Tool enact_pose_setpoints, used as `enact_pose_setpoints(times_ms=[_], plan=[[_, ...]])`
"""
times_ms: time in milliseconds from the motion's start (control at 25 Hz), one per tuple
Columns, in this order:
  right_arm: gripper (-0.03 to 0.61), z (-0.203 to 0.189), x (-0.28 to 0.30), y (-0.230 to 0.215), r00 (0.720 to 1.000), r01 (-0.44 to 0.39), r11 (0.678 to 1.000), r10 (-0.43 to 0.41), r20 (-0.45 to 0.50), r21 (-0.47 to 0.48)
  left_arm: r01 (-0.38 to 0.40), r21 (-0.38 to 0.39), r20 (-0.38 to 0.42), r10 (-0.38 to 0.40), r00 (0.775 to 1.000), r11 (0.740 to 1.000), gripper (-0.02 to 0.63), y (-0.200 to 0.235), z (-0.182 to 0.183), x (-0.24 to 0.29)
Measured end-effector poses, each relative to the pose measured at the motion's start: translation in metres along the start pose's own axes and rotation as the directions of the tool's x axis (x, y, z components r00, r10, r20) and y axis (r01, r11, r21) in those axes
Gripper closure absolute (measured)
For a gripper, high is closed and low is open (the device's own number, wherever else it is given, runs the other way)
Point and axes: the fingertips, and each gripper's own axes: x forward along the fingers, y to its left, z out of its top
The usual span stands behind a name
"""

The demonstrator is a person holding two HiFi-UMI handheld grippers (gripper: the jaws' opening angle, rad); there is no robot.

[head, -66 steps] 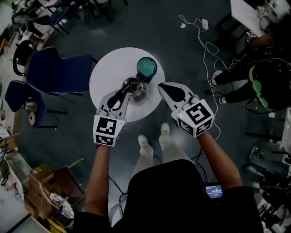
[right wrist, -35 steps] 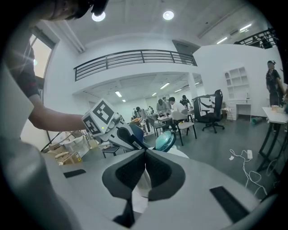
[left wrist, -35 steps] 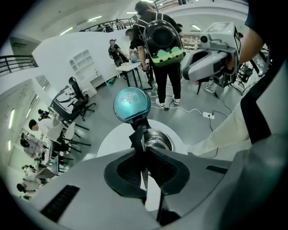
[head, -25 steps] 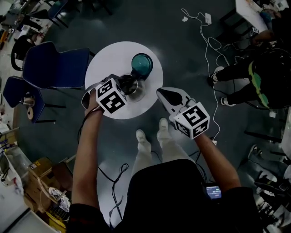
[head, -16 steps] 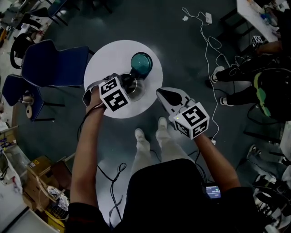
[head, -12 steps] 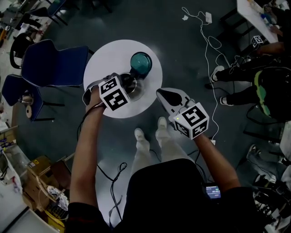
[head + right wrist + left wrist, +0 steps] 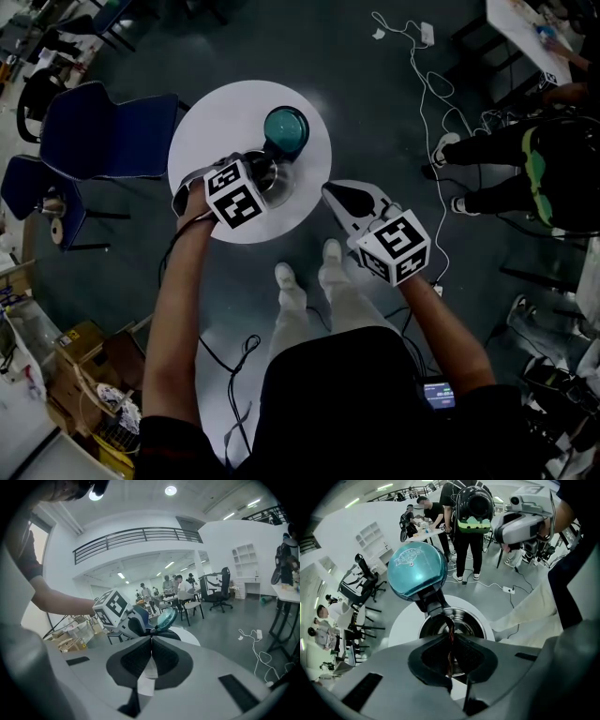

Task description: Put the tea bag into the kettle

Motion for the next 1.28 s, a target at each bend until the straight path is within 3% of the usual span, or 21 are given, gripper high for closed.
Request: enact_pose_setpoints(times_ms=[160,440,680,960,1280], plan=[[0.558,-0.001,0.002,0.000,1.000,-0.001,1.000,0.001,-0.005,-0.002,0.015,-0.024,0.020,-0.014,1.000,1.000,0.569,0.001,-0.001,0.000],[0.559,-0.002,0.004,-0.001,1.000,-0.003,1.000,0.003,-0.004,-0.004,0.039,-0.059,0.041,-0.037,0.998,0.997,0.473,-0.001,0.000,0.000],[0.558,0.004,0.004,0.001,1.000,0.001,1.000,-0.001,-0.002,-0.011,0.050,-0.052,0.053,-0.047,0.997,0.997,0.463,-0.001,0.001,-0.005],[0.558,0.009,0.002,0.002,1.000,0.008,1.000,-0.008,0.009,-0.016,0.028,-0.057,0.085,-0.024,0.996,0.998,0.554,0.001,0.006,-0.019],[0.558,0.025,-0.002,0.013,1.000,0.009,0.999,-0.008,0.024,-0.037,-0.049,-0.046,0.129,0.054,0.990,0.998,0.592,0.000,0.010,-0.053]])
